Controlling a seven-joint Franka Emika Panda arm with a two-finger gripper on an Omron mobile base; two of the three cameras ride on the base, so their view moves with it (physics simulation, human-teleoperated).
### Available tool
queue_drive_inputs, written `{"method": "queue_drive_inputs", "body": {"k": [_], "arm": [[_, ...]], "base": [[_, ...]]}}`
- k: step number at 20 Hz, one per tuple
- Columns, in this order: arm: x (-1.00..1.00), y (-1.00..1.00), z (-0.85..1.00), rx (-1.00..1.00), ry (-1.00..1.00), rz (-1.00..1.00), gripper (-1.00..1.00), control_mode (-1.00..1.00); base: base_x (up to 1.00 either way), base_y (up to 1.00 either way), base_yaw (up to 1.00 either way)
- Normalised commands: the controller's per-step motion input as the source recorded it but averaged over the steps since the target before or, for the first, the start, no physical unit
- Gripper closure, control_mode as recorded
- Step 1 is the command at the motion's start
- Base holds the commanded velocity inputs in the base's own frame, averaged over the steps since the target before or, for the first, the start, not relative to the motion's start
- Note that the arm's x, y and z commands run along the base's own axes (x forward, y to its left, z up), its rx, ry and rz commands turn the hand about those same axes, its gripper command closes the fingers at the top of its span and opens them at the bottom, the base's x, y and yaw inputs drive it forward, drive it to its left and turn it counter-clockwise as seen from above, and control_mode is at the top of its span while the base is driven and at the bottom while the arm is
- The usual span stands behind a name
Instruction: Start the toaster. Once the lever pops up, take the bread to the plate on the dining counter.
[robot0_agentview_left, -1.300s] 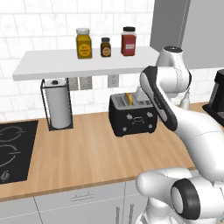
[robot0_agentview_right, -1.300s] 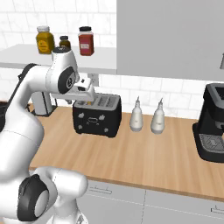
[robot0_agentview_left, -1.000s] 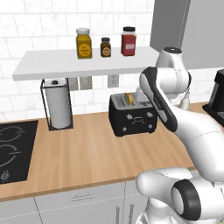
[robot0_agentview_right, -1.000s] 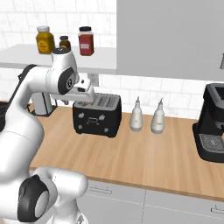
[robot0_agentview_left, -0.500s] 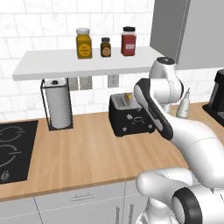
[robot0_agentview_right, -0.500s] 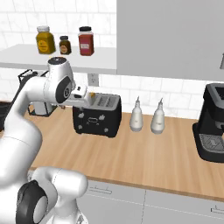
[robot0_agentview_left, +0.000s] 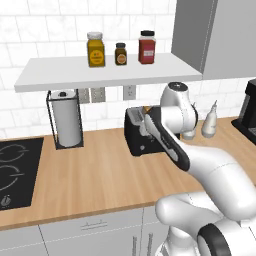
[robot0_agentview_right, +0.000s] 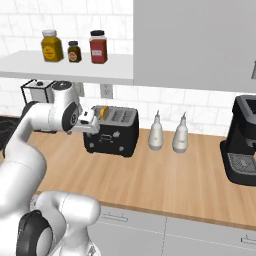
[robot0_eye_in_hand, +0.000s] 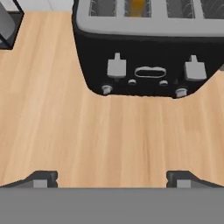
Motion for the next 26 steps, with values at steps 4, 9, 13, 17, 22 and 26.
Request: {"method": "queue_drive_inputs", "body": {"k": [4,9,13,17,22,26], "arm": [[0.23,0.06,-0.15,0.01,-0.05,0.00,-1.00,-1.00],[0.31,0.19,-0.07,0.00,-0.02,0.00,-1.00,-1.00],[0.34,0.03,-0.08,0.00,0.00,0.00,-1.00,-1.00],[0.26,0.00,-0.14,0.00,0.00,0.00,-1.00,-1.00],[0.20,0.00,-0.15,0.00,0.00,0.00,-1.00,-1.00],[0.37,0.06,-0.03,0.00,0.00,0.00,-1.00,-1.00]], "base": [[0.00,0.00,0.00],[0.00,0.00,0.00],[0.00,0.00,0.00],[0.00,0.00,0.00],[0.00,0.00,0.00],[0.00,0.00,0.00]]}}
